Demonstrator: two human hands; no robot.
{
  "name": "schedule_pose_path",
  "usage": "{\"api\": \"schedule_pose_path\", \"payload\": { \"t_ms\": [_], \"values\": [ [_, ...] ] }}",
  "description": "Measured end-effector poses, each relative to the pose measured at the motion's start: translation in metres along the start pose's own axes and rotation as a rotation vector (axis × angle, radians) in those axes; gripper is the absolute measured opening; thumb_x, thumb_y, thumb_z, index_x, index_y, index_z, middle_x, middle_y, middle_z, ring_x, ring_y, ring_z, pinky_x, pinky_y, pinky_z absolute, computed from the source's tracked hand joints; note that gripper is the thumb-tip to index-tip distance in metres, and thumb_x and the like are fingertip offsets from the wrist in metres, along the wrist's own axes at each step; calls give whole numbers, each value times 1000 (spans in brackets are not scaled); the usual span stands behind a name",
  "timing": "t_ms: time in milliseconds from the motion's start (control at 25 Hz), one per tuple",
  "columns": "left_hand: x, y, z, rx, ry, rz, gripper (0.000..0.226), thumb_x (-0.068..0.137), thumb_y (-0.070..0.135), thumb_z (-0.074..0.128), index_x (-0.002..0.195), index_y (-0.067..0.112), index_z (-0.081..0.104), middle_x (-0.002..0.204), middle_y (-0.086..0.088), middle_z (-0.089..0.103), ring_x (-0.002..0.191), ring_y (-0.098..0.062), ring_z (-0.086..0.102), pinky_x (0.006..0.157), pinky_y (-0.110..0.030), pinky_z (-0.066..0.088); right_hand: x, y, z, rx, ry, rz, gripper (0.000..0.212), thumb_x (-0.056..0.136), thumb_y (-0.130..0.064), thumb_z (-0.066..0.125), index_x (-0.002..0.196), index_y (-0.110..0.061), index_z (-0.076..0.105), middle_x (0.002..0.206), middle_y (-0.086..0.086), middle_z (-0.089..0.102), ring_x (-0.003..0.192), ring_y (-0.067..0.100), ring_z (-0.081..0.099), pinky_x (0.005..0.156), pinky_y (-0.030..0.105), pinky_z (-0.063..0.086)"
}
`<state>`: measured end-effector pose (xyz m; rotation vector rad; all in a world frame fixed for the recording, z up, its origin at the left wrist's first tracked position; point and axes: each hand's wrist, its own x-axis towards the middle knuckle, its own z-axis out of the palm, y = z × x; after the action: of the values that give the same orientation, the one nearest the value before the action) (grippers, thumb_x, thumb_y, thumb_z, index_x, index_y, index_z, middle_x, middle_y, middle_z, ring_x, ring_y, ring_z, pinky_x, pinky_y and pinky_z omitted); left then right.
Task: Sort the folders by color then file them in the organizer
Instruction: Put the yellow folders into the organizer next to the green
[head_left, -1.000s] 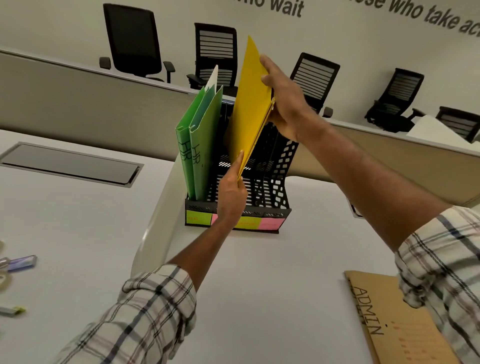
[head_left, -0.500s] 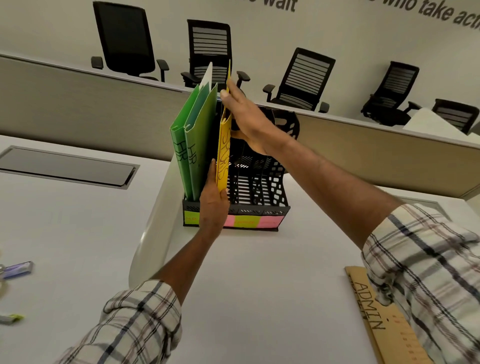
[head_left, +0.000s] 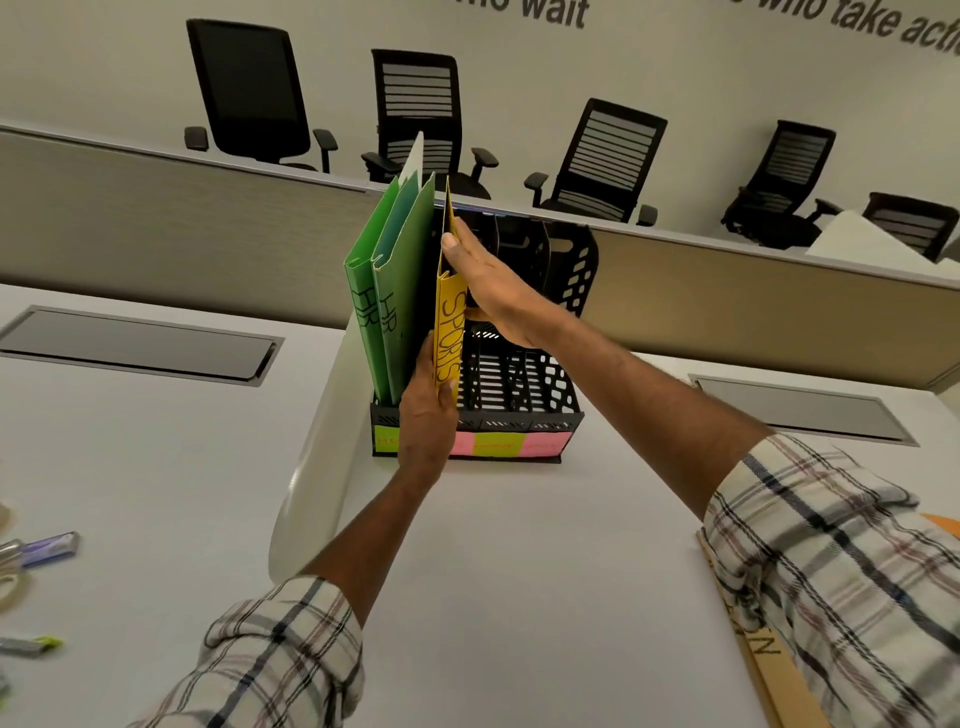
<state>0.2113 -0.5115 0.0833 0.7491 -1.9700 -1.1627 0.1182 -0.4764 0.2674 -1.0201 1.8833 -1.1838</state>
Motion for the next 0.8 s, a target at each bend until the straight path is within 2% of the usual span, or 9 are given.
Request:
{"api": "schedule_pose_path", "payload": {
  "t_ms": [80,200,320,480,640,800],
  "values": [
    [-2,-3,0,1,26,-15,64,104,7,51,161,22,25,144,-6,57,127,-12,55,108,-46,51,-5,9,-2,33,26,-5,67,105,-53,29,158,-36,-9,169,0,4,154,28,16,120,57,21],
    [-24,14,-1,-22,-10,5,62,105,9,50,160,21,25,145,-6,56,127,-21,58,105,-48,53,-45,20,-16,53,127,-41,67,105,-55,29,159,-34,-6,169,1,4,155,26,12,122,57,18],
    [-32,13,3,-17,35,-35,62,105,13,51,161,18,24,158,-7,43,143,-23,44,112,-50,46,-55,40,-15,25,154,-36,66,104,-56,28,159,-33,-2,169,-1,4,155,23,10,124,54,16],
    [-72,28,18,63,65,36,64,104,16,53,160,13,23,170,-5,19,158,-19,14,124,-52,28,-90,65,-24,-87,225,-17,64,105,-54,27,160,-32,3,169,-5,6,155,18,10,125,42,13],
    [-113,51,43,107,-17,88,60,107,22,47,161,14,21,170,-2,17,158,-15,9,126,-51,23,-139,96,-35,-159,234,-27,62,107,-48,27,161,-27,4,169,-6,7,154,13,12,117,26,13],
    [-156,75,71,144,-100,162,59,108,21,46,161,15,23,171,0,15,158,-12,8,126,-49,21,-195,132,-51,-202,253,-2,60,108,-45,27,161,-26,6,168,-5,9,154,15,13,118,26,14]
  ]
}}
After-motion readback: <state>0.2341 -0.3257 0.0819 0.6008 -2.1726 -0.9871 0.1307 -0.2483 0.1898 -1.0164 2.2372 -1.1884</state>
